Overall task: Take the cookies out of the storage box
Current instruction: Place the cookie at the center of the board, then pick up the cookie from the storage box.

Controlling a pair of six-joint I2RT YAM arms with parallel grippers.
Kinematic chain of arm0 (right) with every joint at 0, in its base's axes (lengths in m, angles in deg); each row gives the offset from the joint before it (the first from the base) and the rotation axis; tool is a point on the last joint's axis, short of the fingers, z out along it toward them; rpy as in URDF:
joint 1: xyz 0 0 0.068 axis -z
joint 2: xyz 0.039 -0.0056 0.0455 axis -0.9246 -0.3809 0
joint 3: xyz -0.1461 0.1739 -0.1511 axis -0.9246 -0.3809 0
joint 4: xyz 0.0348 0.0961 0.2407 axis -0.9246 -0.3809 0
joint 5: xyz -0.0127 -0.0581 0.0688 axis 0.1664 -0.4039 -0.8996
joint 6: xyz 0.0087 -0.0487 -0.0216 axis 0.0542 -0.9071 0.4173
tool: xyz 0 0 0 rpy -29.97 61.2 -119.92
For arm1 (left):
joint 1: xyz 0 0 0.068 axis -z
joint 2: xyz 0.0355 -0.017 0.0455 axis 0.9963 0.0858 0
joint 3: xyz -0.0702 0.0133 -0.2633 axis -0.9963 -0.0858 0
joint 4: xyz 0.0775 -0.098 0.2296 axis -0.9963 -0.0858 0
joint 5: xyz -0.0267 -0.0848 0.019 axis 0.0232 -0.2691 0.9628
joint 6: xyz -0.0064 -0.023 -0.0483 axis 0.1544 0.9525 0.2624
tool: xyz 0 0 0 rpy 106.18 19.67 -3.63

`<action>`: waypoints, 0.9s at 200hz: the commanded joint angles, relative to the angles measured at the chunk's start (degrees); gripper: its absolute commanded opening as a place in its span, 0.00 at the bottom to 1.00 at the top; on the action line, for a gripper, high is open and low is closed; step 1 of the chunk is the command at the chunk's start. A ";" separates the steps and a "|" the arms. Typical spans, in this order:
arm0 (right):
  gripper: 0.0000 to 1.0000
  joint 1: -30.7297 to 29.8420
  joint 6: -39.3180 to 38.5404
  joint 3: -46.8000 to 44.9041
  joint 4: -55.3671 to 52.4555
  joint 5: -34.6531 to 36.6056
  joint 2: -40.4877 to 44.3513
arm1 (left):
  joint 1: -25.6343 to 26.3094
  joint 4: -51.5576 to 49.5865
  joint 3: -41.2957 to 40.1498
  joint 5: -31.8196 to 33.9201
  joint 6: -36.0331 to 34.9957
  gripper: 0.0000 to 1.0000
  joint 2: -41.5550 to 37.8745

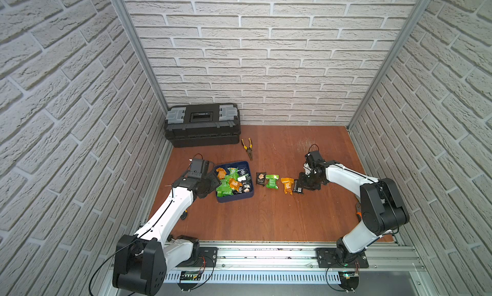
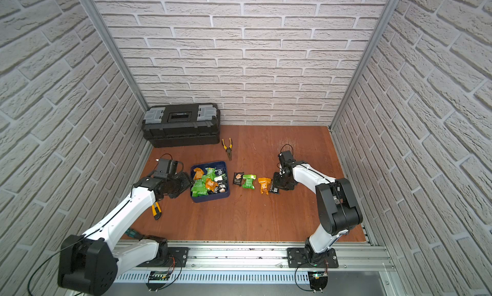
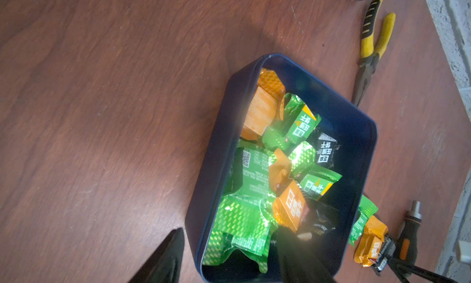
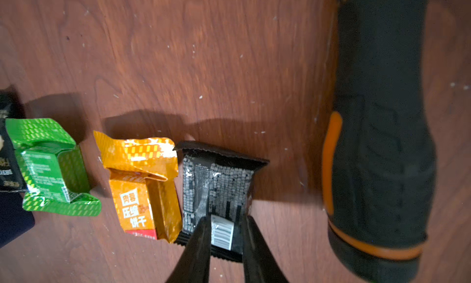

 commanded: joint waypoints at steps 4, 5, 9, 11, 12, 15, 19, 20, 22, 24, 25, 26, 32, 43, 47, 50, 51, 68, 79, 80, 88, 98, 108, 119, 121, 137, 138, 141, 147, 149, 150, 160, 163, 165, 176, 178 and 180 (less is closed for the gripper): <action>0.26 0.04 -1.38 1.40 0.46 -1.51 -1.49 | -0.30 0.57 -0.54 0.49 0.50 0.64 -1.12; 0.26 0.01 -1.34 1.43 0.51 -1.54 -1.49 | -0.30 0.57 -0.52 0.46 0.50 0.64 -1.12; 0.26 -0.07 -1.46 1.48 0.60 -1.74 -1.69 | -0.30 0.61 -0.52 0.43 0.50 0.64 -1.12; 0.26 -0.09 -1.40 1.59 0.63 -1.86 -1.73 | -0.30 0.58 -0.52 0.43 0.45 0.64 -1.12; 0.26 -0.09 -1.43 1.61 0.64 -1.93 -1.74 | -0.30 0.62 -0.50 0.43 0.43 0.64 -1.12; 0.26 -0.16 -1.53 1.70 0.72 -1.93 -1.77 | -0.30 0.57 -0.46 0.35 0.38 0.64 -1.17; 0.26 -0.18 -1.47 1.80 0.73 -1.98 -1.74 | -0.30 0.57 -0.42 0.34 0.40 0.64 -1.15; 0.26 -0.18 -1.47 1.80 0.73 -1.95 -1.70 | -0.34 0.57 -0.36 0.34 0.40 0.64 -1.14; 0.26 -0.18 -1.47 1.82 0.73 -2.00 -1.67 | -0.31 0.57 -0.39 0.34 0.38 0.64 -1.23; 0.26 -0.14 -1.47 1.90 0.73 -1.88 -1.55 | -0.30 0.57 -0.35 0.34 0.40 0.64 -1.21; 0.26 -0.16 -1.42 1.89 0.69 -1.86 -1.51 | -0.30 0.57 -0.33 0.34 0.41 0.64 -1.17; 0.26 -0.17 -1.49 1.98 0.67 -1.85 -1.50 | -0.30 0.57 -0.32 0.39 0.41 0.64 -1.19; 0.26 -0.18 -1.60 2.15 0.29 -1.50 -1.08 | -0.34 0.55 -0.27 0.34 0.27 0.64 -1.40; 0.27 -0.18 -1.80 2.49 -0.91 0.24 0.00 | -0.30 0.48 -0.14 0.45 0.23 0.64 -1.63; 0.27 -0.21 -1.98 2.68 -1.48 1.10 0.53 | -0.31 0.41 -0.14 0.51 0.14 0.64 -1.72; 0.28 -0.22 -1.98 2.80 -1.93 1.94 0.98 | -0.30 0.39 -0.14 0.52 0.08 0.64 -1.78; 0.28 -0.25 -1.99 2.87 -2.09 2.20 1.07 | -0.30 0.39 -0.14 0.52 0.07 0.64 -1.80; 0.31 -1.08 -1.45 4.38 -4.67 4.28 4.17 | -0.24 0.49 -0.10 0.35 -1.00 0.62 -1.78; 0.33 -3.67 -0.51 6.57 -5.67 5.25 6.07 | -0.18 0.24 -0.02 0.34 -1.45 0.60 -1.23; 0.33 -3.67 -0.51 6.57 -5.67 5.25 6.07 | -0.15 0.23 0.01 0.34 -1.49 0.60 -1.17; 0.34 -6.18 0.28 8.58 -6.15 5.45 6.51 | 0.04 0.00 0.27 0.47 -1.85 0.59 -0.54; 0.35 -9.97 1.17 11.08 -6.13 5.65 6.12 | 0.37 -0.67 0.82 0.89 -2.28 0.59 0.41; 0.35 -14.29 1.68 13.78 -5.67 6.15 4.95 | 0.71 -1.35 1.56 1.28 -2.46 0.58 1.51; 0.35 -18.68 1.66 16.10 -3.78 5.55 3.26 | 0.83 -1.71 1.99 1.39 -2.46 0.57 2.33; 0.36 -19.38 1.60 16.41 -3.32 5.41 2.85 | 0.79 -1.72 2.09 1.35 -2.46 0.57 2.42; 0.37 -24.55 -0.51 20.51 -2.07 5.54 -1.03 | -0.03 -1.79 2.04 0.92 -1.31 0.52 2.66; 0.37 -24.81 -0.77 20.78 -2.12 5.63 -1.30 | -0.21 -1.67 1.92 0.72 -1.24 0.51 2.66; 0.37 -25.58 -1.44 21.87 -2.41 5.75 -2.23 | -0.75 -1.23 1.69 -0.03 -1.04 0.51 2.62; 0.38 -26.85 -2.43 24.25 -3.12 6.19 -3.93 | -2.10 -0.16 1.04 -1.86 -0.65 0.50 2.42; 0.39 -27.20 -2.74 24.93 -3.37 6.15 -4.60 | -2.60 0.17 0.79 -2.47 -0.47 0.49 2.36; 0.39 -27.36 -2.98 25.27 -3.43 6.11 -4.88 | -2.85 0.41 0.68 -2.73 -0.47 0.49 2.33; 0.41 -28.94 -4.96 29.09 -3.73 5.26 -7.66 | -4.74 1.96 -0.37 -4.97 -0.21 0.49 1.76; 0.41 -29.42 -5.65 30.33 -3.81 4.80 -8.51 | -5.16 2.24 -0.48 -5.34 -0.27 0.49 1.63; 0.41 -29.69 -6.05 30.99 -3.83 4.59 -9.04 | -5.43 2.30 -0.60 -5.47 -0.29 0.49 1.57; 0.42 -31.29 -8.49 35.34 -4.17 2.80 -12.43 | -6.75 2.91 -0.84 -6.43 -0.92 0.48 1.34; 0.42 -31.45 -8.98 36.00 -4.18 2.44 -13.05 | -6.97 3.11 -0.93 -6.60 -0.98 0.48 1.25; 0.42 -31.73 -9.56 36.87 -4.30 2.07 -13.82 | -7.22 3.38 -1.04 -7.02 -1.04 0.48 1.25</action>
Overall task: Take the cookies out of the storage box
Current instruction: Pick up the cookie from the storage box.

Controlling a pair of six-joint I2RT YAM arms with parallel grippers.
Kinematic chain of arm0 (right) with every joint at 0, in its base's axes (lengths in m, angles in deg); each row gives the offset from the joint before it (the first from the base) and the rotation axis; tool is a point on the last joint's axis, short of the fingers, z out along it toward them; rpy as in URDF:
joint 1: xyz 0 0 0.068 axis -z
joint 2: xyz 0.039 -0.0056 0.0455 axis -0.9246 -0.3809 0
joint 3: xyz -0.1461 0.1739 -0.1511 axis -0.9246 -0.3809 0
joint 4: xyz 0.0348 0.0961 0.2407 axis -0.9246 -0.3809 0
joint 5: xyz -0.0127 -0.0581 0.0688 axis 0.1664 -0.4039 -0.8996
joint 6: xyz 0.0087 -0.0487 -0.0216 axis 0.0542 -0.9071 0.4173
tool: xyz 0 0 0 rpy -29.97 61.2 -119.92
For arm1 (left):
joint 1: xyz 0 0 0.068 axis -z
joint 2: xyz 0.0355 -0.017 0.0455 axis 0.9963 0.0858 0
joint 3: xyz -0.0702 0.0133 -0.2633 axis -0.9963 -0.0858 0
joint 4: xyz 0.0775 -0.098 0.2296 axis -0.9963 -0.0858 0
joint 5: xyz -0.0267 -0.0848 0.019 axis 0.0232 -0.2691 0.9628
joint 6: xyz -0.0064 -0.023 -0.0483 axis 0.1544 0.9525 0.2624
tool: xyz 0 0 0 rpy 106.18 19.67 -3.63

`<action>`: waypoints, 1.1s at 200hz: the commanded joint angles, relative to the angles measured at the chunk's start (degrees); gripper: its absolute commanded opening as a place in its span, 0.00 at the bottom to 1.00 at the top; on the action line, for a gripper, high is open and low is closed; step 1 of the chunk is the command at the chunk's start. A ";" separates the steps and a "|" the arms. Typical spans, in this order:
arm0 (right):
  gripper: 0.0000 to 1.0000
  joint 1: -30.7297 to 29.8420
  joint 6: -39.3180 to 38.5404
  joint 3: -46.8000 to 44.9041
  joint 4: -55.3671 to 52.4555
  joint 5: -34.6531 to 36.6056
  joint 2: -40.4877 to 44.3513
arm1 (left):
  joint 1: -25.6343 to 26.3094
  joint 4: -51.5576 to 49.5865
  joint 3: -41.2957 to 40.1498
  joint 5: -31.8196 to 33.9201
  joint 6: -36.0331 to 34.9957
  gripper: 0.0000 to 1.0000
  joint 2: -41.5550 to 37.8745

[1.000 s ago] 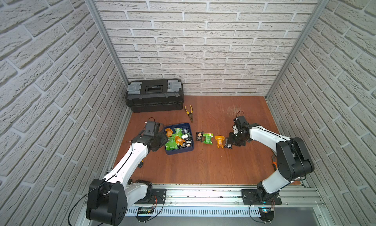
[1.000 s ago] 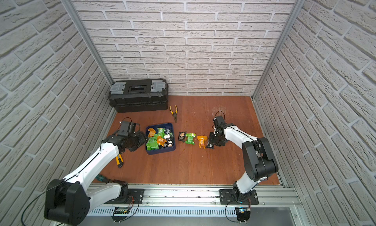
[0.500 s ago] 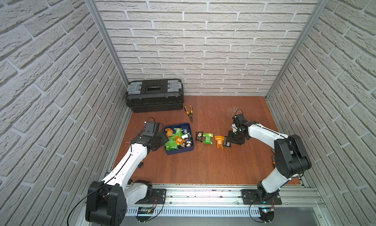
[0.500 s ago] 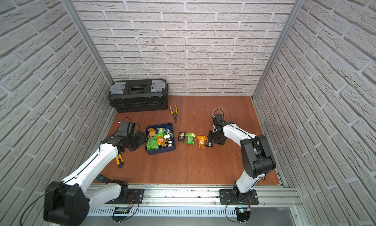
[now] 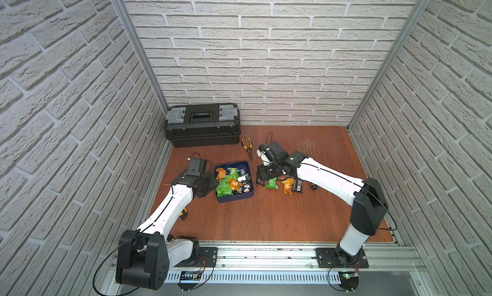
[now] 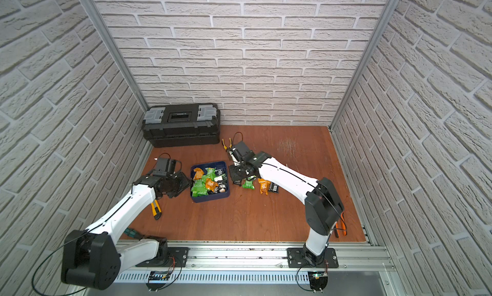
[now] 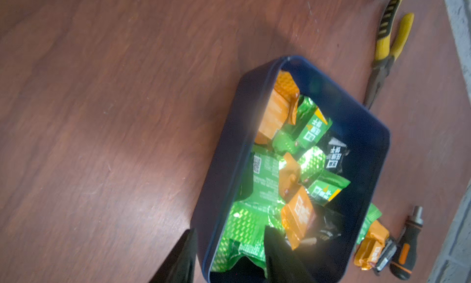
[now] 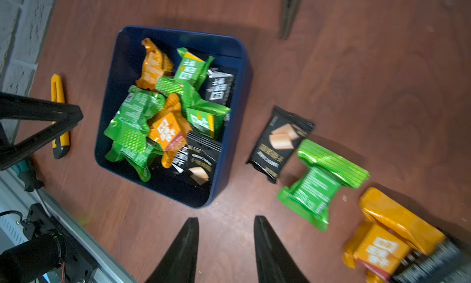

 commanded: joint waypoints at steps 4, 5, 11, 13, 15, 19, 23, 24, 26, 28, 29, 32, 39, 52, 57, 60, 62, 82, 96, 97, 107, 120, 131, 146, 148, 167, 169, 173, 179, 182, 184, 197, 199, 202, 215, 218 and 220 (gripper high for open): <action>0.42 -2.37 -7.28 8.27 -1.48 -3.06 -6.64 | -3.09 3.83 -1.62 -4.52 -0.54 0.48 -1.28; 0.43 -2.43 -7.54 8.66 -1.67 -3.12 -7.01 | -3.29 4.06 -1.74 -4.79 -0.51 0.48 -1.27; 0.42 -3.06 -9.11 11.26 -2.71 -4.22 -9.24 | -4.10 5.86 -2.68 -6.33 -0.22 0.48 -1.34; 0.43 -3.21 -9.70 11.98 -3.01 -4.45 -9.55 | -4.50 6.52 -3.04 -6.85 -0.10 0.48 -1.41; 0.43 -3.38 -10.14 12.78 -3.31 -4.77 -11.21 | -4.71 7.17 -3.46 -7.39 0.06 0.48 -1.43; 0.42 -3.70 -11.12 14.19 -3.91 -5.35 -13.00 | -5.23 8.37 -4.17 -8.31 0.48 0.48 -1.51; 0.43 -3.93 -12.04 15.69 -4.63 -5.76 -14.38 | -5.71 9.47 -4.78 -9.13 0.82 0.48 -1.54; 0.43 -3.96 -12.25 16.20 -4.78 -5.87 -14.74 | -5.74 9.73 -4.91 -9.29 0.88 0.48 -1.53; 0.43 -4.09 -12.77 16.98 -5.07 -6.02 -15.34 | -5.90 10.13 -5.22 -9.70 1.03 0.48 -1.55; 0.43 -4.19 -13.15 17.76 -5.47 -6.22 -16.09 | -6.05 10.51 -5.39 -9.97 1.13 0.48 -1.53; 0.43 -4.22 -13.41 18.16 -5.64 -6.32 -16.39 | -6.13 10.74 -5.52 -10.11 1.16 0.48 -1.48; 0.44 -4.38 -13.97 19.27 -6.23 -6.60 -17.41 | -6.33 11.20 -5.82 -10.56 1.27 0.48 -1.52; 0.44 -4.64 -15.31 21.76 -7.43 -6.98 -19.55 | -6.46 12.07 -6.39 -11.09 1.28 0.48 -1.55; 0.46 -5.03 -16.83 26.19 -9.51 -6.47 -23.08 | -6.54 13.06 -7.02 -11.87 1.09 0.48 -1.60; 0.46 -5.13 -17.18 27.52 -10.03 -5.55 -24.22 | -6.56 13.21 -7.25 -12.07 1.11 0.48 -1.53; 0.47 -5.15 -17.38 28.28 -10.43 -5.11 -24.93 | -6.61 13.20 -7.34 -12.16 1.06 0.48 -1.59; 0.47 -5.20 -17.55 28.83 -10.63 -4.91 -25.34 | -6.64 13.10 -7.37 -12.13 1.03 0.48 -1.56; 0.49 -5.31 -18.72 33.29 -12.50 -4.67 -29.16 | -6.63 12.73 -7.92 -12.19 0.76 0.48 -1.83; 0.51 -5.40 -19.55 35.62 -13.02 -5.45 -31.04 | -6.65 12.72 -8.38 -11.99 0.84 0.48 -2.34; 0.51 -5.40 -19.60 35.70 -13.02 -5.63 -31.16 | -6.65 12.63 -8.42 -11.95 0.84 0.48 -2.37; 0.53 -5.43 -19.95 36.98 -13.46 -5.97 -32.31 | -6.65 11.85 -8.46 -11.51 0.80 0.48 -2.56; 0.55 -5.48 -20.04 38.00 -14.24 -6.44 -33.40 | -6.65 10.73 -8.38 -11.06 0.59 0.48 -2.50; 0.56 -5.56 -20.26 37.94 -14.55 -7.09 -33.90 | -6.65 10.24 -8.46 -11.03 0.60 0.47 -2.47; 0.57 -5.86 -20.40 37.25 -14.63 -7.19 -34.10 | -6.65 10.00 -8.83 -10.87 0.55 0.45 -2.49; 0.57 -5.84 -20.33 37.09 -14.56 -7.10 -34.13 | -6.65 10.00 -8.88 -10.86 0.57 0.45 -2.53; 0.58 -5.84 -19.37 35.06 -12.79 -7.15 -33.84 | -6.67 10.27 -9.34 -10.71 0.72 0.44 -2.58; 0.58 -5.84 -19.23 34.94 -12.59 -7.22 -33.87 | -6.64 10.26 -9.34 -10.75 0.75 0.44 -2.58; 0.58 -5.84 -19.14 34.91 -12.50 -7.34 -33.90 | -6.65 10.30 -9.42 -10.77 0.78 0.44 -2.58; 0.59 -5.92 -19.13 34.90 -12.49 -7.51 -34.04 | -6.65 10.33 -9.43 -10.75 0.76 0.44 -2.62; 0.59 -5.92 -19.12 35.01 -12.53 -7.47 -34.17 | -6.63 10.33 -9.43 -10.75 0.71 0.43 -2.58; 0.59 -5.97 -19.11 34.99 -12.63 -7.41 -34.22 | -6.60 10.28 -9.45 -10.72 0.75 0.43 -2.56; 0.59 -6.10 -19.20 35.08 -12.80 -7.09 -34.54 | -6.52 10.30 -9.52 -10.71 0.76 0.43 -2.67; 0.59 -6.16 -19.17 35.08 -12.87 -7.08 -34.66 | -6.53 10.27 -9.52 -10.69 0.76 0.43 -2.64; 0.58 -6.18 -19.19 35.02 -12.87 -7.00 -34.63 | -6.56 10.26 -9.52 -10.72 0.76 0.43 -2.66; 0.58 -6.27 -19.23 35.05 -12.84 -6.33 -34.84 | -6.55 10.42 -9.47 -10.67 0.76 0.43 -2.69; 0.58 -6.33 -19.28 35.02 -12.84 -6.26 -34.87 | -6.54 10.41 -9.43 -10.70 0.76 0.43 -2.69; 0.57 -6.31 -19.23 35.00 -12.82 -6.19 -34.88 | -6.56 10.45 -9.43 -10.73 0.78 0.43 -2.69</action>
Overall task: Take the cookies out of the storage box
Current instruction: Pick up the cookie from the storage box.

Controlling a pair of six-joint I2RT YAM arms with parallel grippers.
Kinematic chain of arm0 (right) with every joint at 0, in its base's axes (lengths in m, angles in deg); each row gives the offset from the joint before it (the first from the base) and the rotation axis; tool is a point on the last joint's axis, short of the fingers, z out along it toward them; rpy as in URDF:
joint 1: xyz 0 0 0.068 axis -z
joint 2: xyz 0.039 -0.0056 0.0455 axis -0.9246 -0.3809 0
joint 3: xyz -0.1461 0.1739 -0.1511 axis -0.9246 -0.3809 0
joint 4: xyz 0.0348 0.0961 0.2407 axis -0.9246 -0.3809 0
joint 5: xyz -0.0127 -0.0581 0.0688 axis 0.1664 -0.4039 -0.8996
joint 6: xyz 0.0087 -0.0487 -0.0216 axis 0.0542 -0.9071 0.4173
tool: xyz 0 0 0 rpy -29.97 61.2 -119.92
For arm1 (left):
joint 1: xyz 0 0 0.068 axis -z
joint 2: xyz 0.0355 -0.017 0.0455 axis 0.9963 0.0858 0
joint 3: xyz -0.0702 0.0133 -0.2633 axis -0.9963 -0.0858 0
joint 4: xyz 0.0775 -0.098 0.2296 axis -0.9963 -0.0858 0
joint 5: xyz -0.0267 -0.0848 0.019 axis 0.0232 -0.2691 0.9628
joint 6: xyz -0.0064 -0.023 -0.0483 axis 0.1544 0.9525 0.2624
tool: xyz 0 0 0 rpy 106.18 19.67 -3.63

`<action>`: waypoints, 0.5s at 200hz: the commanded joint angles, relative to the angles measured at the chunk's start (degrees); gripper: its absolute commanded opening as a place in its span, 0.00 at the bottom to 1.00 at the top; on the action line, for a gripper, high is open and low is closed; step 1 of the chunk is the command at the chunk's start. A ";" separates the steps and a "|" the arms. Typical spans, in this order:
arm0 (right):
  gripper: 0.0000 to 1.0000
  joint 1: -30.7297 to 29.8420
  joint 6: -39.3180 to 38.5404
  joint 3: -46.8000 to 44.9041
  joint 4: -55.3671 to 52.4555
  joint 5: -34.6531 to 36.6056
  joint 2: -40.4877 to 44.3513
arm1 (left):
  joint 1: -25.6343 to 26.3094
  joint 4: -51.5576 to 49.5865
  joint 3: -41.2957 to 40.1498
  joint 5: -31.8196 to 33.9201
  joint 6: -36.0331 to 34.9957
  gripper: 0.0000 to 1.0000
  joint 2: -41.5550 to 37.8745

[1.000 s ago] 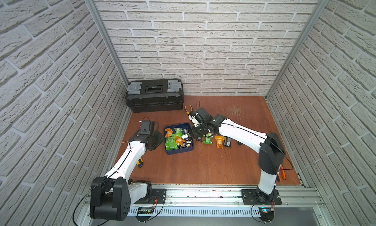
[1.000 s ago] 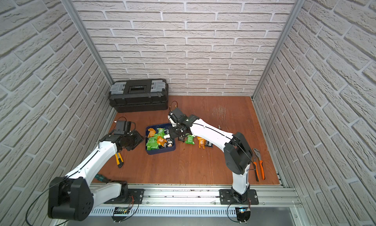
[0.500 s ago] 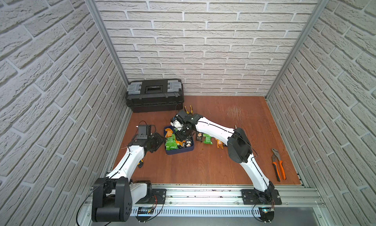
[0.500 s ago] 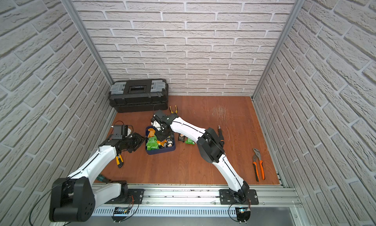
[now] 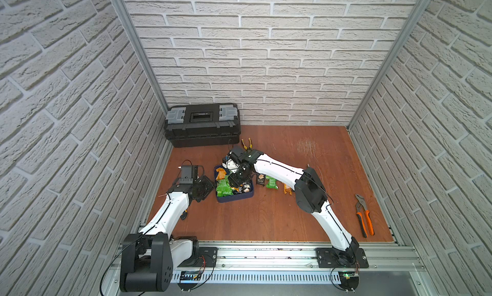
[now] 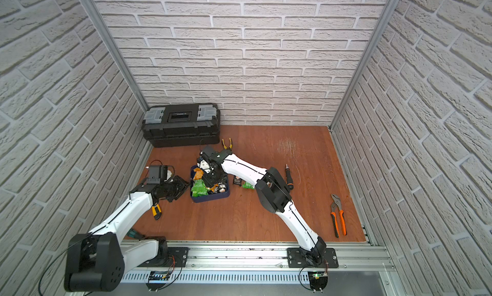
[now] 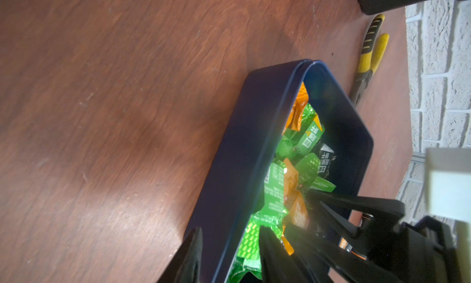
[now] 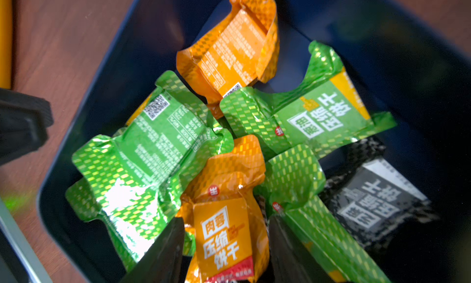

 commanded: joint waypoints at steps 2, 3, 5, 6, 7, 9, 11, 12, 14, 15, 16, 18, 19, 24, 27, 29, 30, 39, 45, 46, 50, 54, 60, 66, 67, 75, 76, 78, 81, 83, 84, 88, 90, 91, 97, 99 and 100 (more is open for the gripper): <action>0.57 -0.95 -0.14 -0.66 0.54 0.37 -0.59 | -0.22 0.30 -0.55 0.28 0.17 0.43 -0.90; 0.57 -0.96 -0.14 -0.67 0.57 0.41 -0.61 | -0.22 0.31 -0.54 0.25 0.17 0.43 -0.90; 0.57 -1.03 -0.20 -0.61 0.57 0.51 -0.69 | -0.20 0.29 -0.54 0.27 0.17 0.43 -0.92; 0.57 -1.04 -0.26 -0.60 0.54 0.53 -0.70 | -0.21 0.30 -0.53 0.25 0.17 0.43 -0.91; 0.57 -1.05 -0.24 -0.60 0.53 0.58 -0.71 | -0.22 0.27 -0.53 0.24 0.17 0.43 -0.94; 0.57 -1.05 -0.34 -0.53 0.45 0.67 -0.76 | -0.22 0.30 -0.53 0.25 0.17 0.43 -0.93; 0.57 -1.10 -0.38 -0.45 0.45 0.64 -0.84 | -0.22 0.25 -0.53 0.27 0.17 0.42 -0.93; 0.57 -1.12 -0.35 -0.39 0.44 0.73 -0.91 | -0.18 0.28 -0.58 0.25 0.17 0.42 -0.91; 0.57 -1.13 -0.45 -0.24 0.36 0.83 -0.99 | -0.21 0.26 -0.59 0.27 0.17 0.43 -0.90; 0.57 -1.14 -0.47 -0.20 0.31 0.82 -1.03 | -0.18 0.25 -0.60 0.29 0.17 0.43 -0.90; 0.57 -1.18 -0.48 -0.13 0.19 0.91 -1.05 | -0.11 0.24 -0.61 0.30 0.17 0.43 -0.90; 0.57 -1.17 -0.51 -0.04 0.10 1.01 -1.13 | -0.15 0.30 -0.62 0.35 0.17 0.43 -0.90; 0.57 -1.20 -0.50 0.03 0.00 1.13 -1.23 | -0.19 0.26 -0.62 0.33 0.12 0.42 -0.94; 0.56 -1.29 -0.57 0.31 -0.22 1.42 -1.40 | -0.14 0.29 -0.69 0.31 0.16 0.42 -0.91; 0.55 -1.30 -0.61 0.43 -0.36 1.63 -1.59 | -0.14 0.38 -0.71 0.28 0.17 0.42 -1.00; 0.55 -1.36 -0.61 0.52 -0.43 1.68 -1.60 | -0.23 0.36 -0.77 0.29 0.17 0.42 -0.99; 0.55 -1.38 -0.64 0.53 -0.44 1.73 -1.68 | -0.14 0.38 -0.78 0.30 0.17 0.42 -1.03; 0.53 -1.49 -0.73 0.80 -0.87 2.15 -1.99 | 0.03 0.45 -0.88 0.22 0.24 0.42 -0.99; 0.51 -1.57 -0.72 0.92 -1.04 2.37 -1.95 | -0.02 0.36 -0.88 0.25 0.19 0.42 -1.00; 0.50 -1.57 -0.74 0.91 -1.05 2.38 -2.00 | -0.03 0.37 -0.88 0.25 0.18 0.42 -0.99; 0.50 -1.57 -0.89 0.86 -1.11 2.53 -2.03 | 0.03 0.33 -0.88 0.19 0.17 0.41 -0.91; 0.49 -1.71 -0.99 0.81 -1.15 2.68 -1.98 | 0.03 0.32 -0.88 0.14 0.21 0.41 -0.94; 0.47 -1.82 -1.18 0.64 -1.16 2.85 -1.97 | 0.04 0.39 -0.89 0.14 0.17 0.41 -0.90; 0.44 -1.84 -1.28 0.64 -1.26 2.94 -1.93 | 0.09 0.47 -0.84 0.08 0.19 0.41 -0.91; 0.44 -1.84 -1.28 0.64 -1.25 2.93 -1.89 | 0.06 0.44 -0.82 0.07 0.18 0.41 -0.95; 0.40 -1.88 -1.38 0.63 -1.28 3.06 -1.73 | 0.04 0.44 -0.84 0.13 0.17 0.41 -0.90; 0.40 -1.91 -1.42 0.63 -1.26 3.08 -1.66 | 0.04 0.42 -0.77 0.09 0.25 0.41 -0.94; 0.39 -1.86 -1.42 0.64 -1.25 3.16 -1.63 | 0.04 0.43 -0.72 0.12 0.23 0.41 -0.93; 0.37 -1.95 -1.48 0.57 -1.29 3.37 -1.50 | 0.06 0.43 -0.71 0.15 0.17 0.41 -0.97; 0.36 -2.00 -1.53 0.55 -1.28 3.43 -1.40 | 0.04 0.37 -0.66 0.14 0.19 0.40 -0.93; 0.35 -1.97 -1.49 0.55 -1.22 3.48 -1.37 | 0.04 0.39 -0.64 0.14 0.18 0.41 -0.91; 0.33 -2.02 -1.39 0.54 -1.08 3.70 -1.03 | 0.05 0.36 -0.62 0.17 0.17 0.41 -0.90; 0.32 -2.00 -1.37 0.55 -1.07 3.80 -0.88 | 0.04 0.39 -0.55 0.21 0.17 0.41 -0.90; 0.32 -1.96 -1.41 0.55 -0.98 3.80 -0.80 | 0.08 0.40 -0.54 0.17 0.17 0.41 -0.94; 0.29 -2.07 -1.30 0.46 -0.68 4.13 -0.32 | 0.05 0.37 -0.53 0.14 0.17 0.41 -0.95; 0.28 -2.10 -1.28 0.46 -0.60 4.26 -0.18 | 0.11 0.39 -0.47 0.18 0.17 0.41 -0.91; 0.28 -2.06 -1.19 0.46 -0.61 4.25 -0.14 | 0.12 0.40 -0.46 0.16 0.21 0.41 -0.95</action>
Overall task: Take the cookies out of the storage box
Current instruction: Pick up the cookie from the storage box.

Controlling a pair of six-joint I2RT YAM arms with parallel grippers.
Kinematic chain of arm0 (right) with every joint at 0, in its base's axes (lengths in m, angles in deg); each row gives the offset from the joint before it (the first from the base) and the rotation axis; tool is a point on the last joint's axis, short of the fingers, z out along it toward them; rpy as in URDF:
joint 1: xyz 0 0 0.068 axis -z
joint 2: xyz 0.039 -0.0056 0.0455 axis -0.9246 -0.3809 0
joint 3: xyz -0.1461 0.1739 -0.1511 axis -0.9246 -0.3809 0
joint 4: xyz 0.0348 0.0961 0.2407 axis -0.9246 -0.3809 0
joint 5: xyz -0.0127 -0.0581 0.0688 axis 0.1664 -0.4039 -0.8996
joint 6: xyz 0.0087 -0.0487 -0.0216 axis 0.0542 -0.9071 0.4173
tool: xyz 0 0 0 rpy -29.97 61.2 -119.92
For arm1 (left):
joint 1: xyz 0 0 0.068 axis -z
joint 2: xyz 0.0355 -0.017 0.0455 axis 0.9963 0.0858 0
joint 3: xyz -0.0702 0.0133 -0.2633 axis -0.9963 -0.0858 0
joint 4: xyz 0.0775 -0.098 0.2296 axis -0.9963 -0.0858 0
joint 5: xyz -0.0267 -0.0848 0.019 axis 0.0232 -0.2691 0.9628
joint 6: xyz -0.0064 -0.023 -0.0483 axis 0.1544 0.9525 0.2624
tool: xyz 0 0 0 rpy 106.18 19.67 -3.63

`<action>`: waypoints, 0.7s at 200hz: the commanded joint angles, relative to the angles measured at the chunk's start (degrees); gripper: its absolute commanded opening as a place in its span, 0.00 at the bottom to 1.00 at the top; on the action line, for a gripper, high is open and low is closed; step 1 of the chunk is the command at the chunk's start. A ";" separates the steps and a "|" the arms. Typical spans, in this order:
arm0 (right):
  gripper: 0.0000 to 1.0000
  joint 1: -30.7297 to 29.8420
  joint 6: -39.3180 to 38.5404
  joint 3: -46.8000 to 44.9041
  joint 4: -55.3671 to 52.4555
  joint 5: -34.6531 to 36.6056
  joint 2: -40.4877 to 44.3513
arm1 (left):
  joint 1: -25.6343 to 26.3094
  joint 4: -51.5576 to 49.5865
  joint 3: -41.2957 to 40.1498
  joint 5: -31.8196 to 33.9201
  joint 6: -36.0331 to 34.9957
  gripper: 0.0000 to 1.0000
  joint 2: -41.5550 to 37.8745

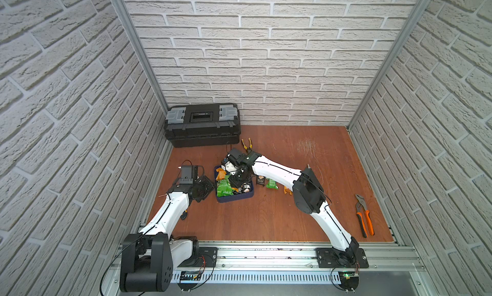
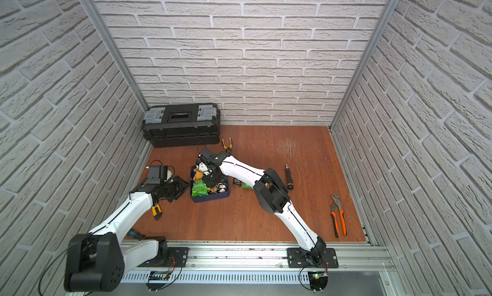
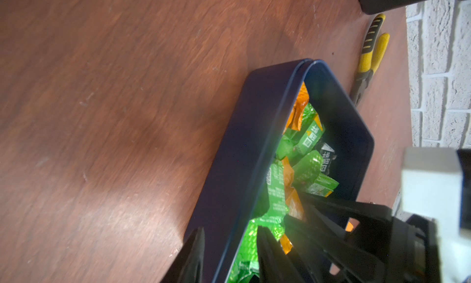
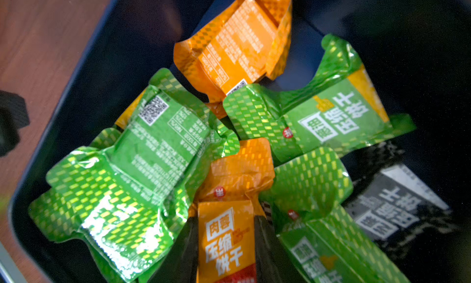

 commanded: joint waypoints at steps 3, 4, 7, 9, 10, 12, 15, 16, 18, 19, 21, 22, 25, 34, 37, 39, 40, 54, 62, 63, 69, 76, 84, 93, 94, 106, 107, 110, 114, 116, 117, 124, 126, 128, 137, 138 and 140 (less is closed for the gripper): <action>0.27 -0.97 -0.27 0.13 -0.44 2.00 1.03 | 0.13 0.33 -0.36 0.14 0.15 0.41 -0.97; 0.27 -0.98 -0.27 0.13 -0.38 2.04 1.14 | 0.11 0.35 -0.36 0.14 0.15 0.41 -0.93; 0.26 -1.00 -0.22 0.13 -0.22 2.13 1.37 | 0.11 0.37 -0.28 0.14 0.19 0.40 -0.94; 0.26 -0.99 -0.19 0.13 -0.12 2.29 1.59 | 0.10 0.36 -0.27 0.14 0.20 0.41 -0.95; 0.26 -0.99 -0.10 0.13 -0.09 2.36 1.69 | 0.10 0.33 -0.27 0.14 0.17 0.41 -0.97; 0.26 -0.99 -0.01 0.13 0.00 2.50 1.87 | 0.10 0.32 -0.23 0.14 0.11 0.41 -0.96; 0.26 -0.97 0.14 0.13 0.30 2.71 2.26 | 0.10 0.28 -0.20 0.25 0.14 0.41 -0.98; 0.26 -0.98 0.14 0.13 0.30 2.83 2.37 | 0.10 0.24 -0.19 0.28 0.14 0.41 -1.03; 0.26 -0.99 0.33 0.13 0.49 2.97 2.52 | 0.15 0.22 -0.18 0.30 0.10 0.40 -0.99; 0.25 -0.99 0.33 0.13 0.57 3.01 2.68 | 0.13 0.25 -0.18 0.26 0.12 0.41 -0.99; 0.25 -0.99 0.40 0.13 0.69 3.03 2.93 | 0.09 0.26 -0.18 0.23 0.14 0.41 -1.01; 0.25 -0.99 0.51 0.13 0.71 3.04 3.06 | 0.14 0.28 -0.18 0.23 0.14 0.41 -1.04; 0.25 -0.99 0.59 0.08 0.97 3.12 3.40 | 0.11 0.29 -0.23 0.27 0.09 0.41 -1.04; 0.24 -0.99 1.22 0.07 1.46 3.47 4.53 | 0.08 0.27 -0.05 0.37 0.14 0.41 -1.07; 0.23 -0.99 1.39 0.00 1.62 3.77 4.94 | 0.10 0.25 -0.02 0.35 0.13 0.40 -1.07; 0.23 -0.99 1.59 -0.03 1.68 3.82 5.21 | 0.10 0.15 -0.01 0.39 0.14 0.40 -1.11; 0.23 -0.99 1.63 -0.04 1.78 3.87 5.43 | 0.10 0.13 -0.01 0.39 0.14 0.41 -1.14; 0.22 -0.97 2.81 -1.16 3.03 4.70 7.64 | 0.12 -0.08 0.08 0.54 0.05 0.41 -1.43; 0.22 -0.99 3.44 -2.27 3.93 5.06 9.03 | 0.10 -0.22 0.01 0.70 0.13 0.41 -1.73; 0.22 -0.99 3.52 -2.43 4.05 5.06 9.23 | 0.10 -0.27 0.00 0.73 0.14 0.41 -1.79; 0.22 -0.99 4.06 -3.77 4.76 5.24 10.41 | 0.10 -0.33 -0.12 0.74 0.22 0.41 -2.07; 0.22 -0.90 4.71 -5.62 6.08 5.26 11.78 | 0.10 -0.37 -0.22 0.75 0.48 0.41 -2.52; 0.22 -0.77 5.67 -7.82 7.54 5.16 13.34 | 0.19 -0.37 -0.48 0.84 0.94 0.42 -3.10; 0.21 -0.81 6.85 -9.91 9.37 4.89 14.93 | 0.37 -0.25 -0.77 1.16 1.36 0.42 -3.76; 0.21 -0.81 7.02 -10.16 9.62 4.80 15.08 | 0.41 -0.24 -0.78 1.17 1.41 0.42 -3.82; 0.21 -0.68 8.82 -12.02 11.53 4.28 16.75 | 0.68 -0.32 -1.14 1.71 1.69 0.42 -4.32; 0.21 -0.66 8.93 -12.10 11.67 4.23 16.87 | 0.65 -0.32 -1.14 1.76 1.71 0.42 -4.28; 0.21 -0.62 9.37 -12.40 12.01 4.19 17.14 | 0.72 -0.35 -1.29 1.85 1.72 0.43 -4.30; 0.21 -0.53 9.89 -12.66 12.34 4.31 17.46 | 0.72 -0.41 -1.32 1.89 1.67 0.43 -4.33; 0.21 -0.55 10.22 -12.82 12.42 4.46 17.61 | 0.72 -0.41 -1.32 1.89 1.65 0.42 -4.26; 0.21 -0.51 10.34 -12.85 12.47 4.54 17.69 | 0.72 -0.45 -1.32 1.89 1.64 0.43 -4.25; 0.20 -0.29 11.28 -13.19 12.65 5.21 18.31 | 0.72 -0.72 -1.32 1.92 1.43 0.43 -3.94; 0.20 -0.22 11.56 -13.39 12.79 5.45 18.48 | 0.72 -0.79 -1.32 1.90 1.35 0.43 -3.90; 0.20 -0.14 11.87 -13.55 12.91 5.71 18.68 | 0.79 -0.90 -1.28 1.94 1.26 0.42 -3.82; 0.19 0.40 13.44 -14.78 13.61 7.19 19.76 | 1.03 -1.29 -1.07 2.04 0.84 0.42 -3.62; 0.19 0.50 13.61 -14.97 13.68 7.36 19.95 | 1.05 -1.38 -1.02 2.01 0.84 0.43 -3.58; 0.19 0.61 13.90 -15.27 13.84 7.59 20.15 | 1.07 -1.44 -0.94 2.10 0.69 0.43 -3.54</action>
